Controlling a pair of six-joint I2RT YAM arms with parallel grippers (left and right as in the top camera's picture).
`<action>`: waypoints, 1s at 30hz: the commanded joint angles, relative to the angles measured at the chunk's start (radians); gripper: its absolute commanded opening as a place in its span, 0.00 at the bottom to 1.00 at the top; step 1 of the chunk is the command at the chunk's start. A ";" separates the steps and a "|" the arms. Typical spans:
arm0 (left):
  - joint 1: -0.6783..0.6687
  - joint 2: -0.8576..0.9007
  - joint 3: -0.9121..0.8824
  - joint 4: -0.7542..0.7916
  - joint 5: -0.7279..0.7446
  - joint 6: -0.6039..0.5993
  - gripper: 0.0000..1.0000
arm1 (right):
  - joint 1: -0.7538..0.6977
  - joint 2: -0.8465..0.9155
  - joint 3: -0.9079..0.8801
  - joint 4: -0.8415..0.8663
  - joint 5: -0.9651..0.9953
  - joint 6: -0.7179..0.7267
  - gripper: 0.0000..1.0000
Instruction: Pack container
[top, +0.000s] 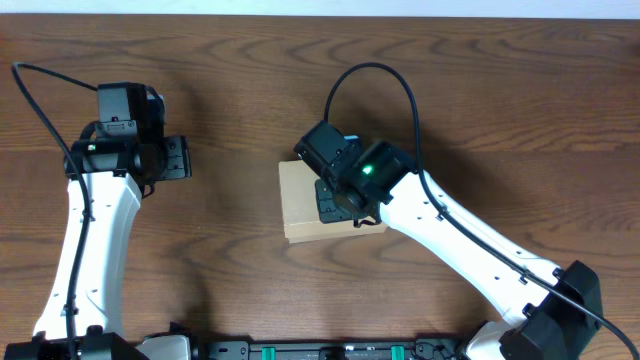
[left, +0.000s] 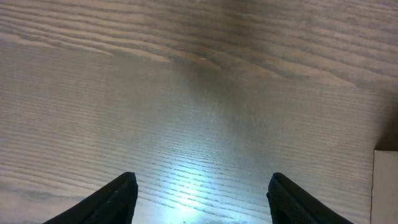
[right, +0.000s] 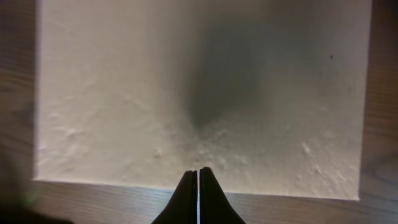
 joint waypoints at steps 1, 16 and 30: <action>0.001 0.001 0.029 -0.005 -0.016 -0.012 0.67 | 0.005 -0.018 -0.051 0.022 0.017 0.025 0.01; 0.001 0.001 0.029 -0.006 -0.014 -0.011 0.67 | -0.014 -0.018 -0.260 0.180 -0.017 0.032 0.01; 0.001 0.001 0.030 -0.009 0.027 -0.011 0.77 | -0.199 -0.022 -0.082 0.389 0.124 -0.271 0.42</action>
